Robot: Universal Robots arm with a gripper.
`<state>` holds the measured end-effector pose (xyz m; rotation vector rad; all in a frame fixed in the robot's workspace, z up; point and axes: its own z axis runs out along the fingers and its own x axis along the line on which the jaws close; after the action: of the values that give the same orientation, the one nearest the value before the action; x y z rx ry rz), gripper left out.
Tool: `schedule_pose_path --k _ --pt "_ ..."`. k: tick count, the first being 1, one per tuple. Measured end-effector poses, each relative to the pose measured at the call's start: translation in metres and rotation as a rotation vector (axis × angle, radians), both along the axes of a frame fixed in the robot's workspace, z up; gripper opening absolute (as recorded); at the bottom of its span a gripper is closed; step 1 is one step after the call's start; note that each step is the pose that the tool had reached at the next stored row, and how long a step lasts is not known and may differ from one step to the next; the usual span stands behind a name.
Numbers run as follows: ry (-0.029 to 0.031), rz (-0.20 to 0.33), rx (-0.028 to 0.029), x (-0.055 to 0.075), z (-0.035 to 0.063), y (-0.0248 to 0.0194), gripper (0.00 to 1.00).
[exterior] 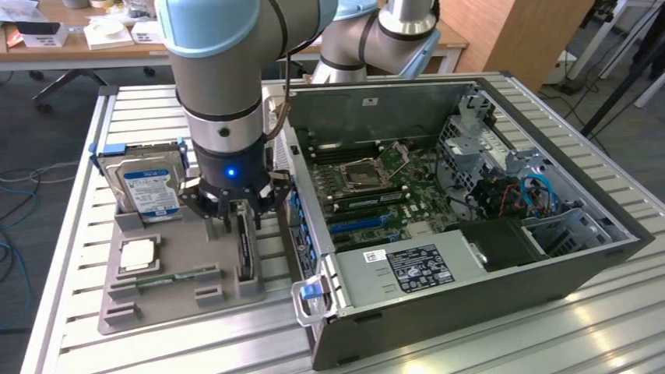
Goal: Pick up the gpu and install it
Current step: 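Pick up the gpu and move the gpu toward the slot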
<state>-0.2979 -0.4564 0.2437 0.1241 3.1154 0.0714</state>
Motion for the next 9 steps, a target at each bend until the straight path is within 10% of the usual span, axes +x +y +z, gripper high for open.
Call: schedule_pose_path --k 9 --pt "-0.0002 0.000 0.0001 -0.0028 -0.0053 0.0000 0.47"
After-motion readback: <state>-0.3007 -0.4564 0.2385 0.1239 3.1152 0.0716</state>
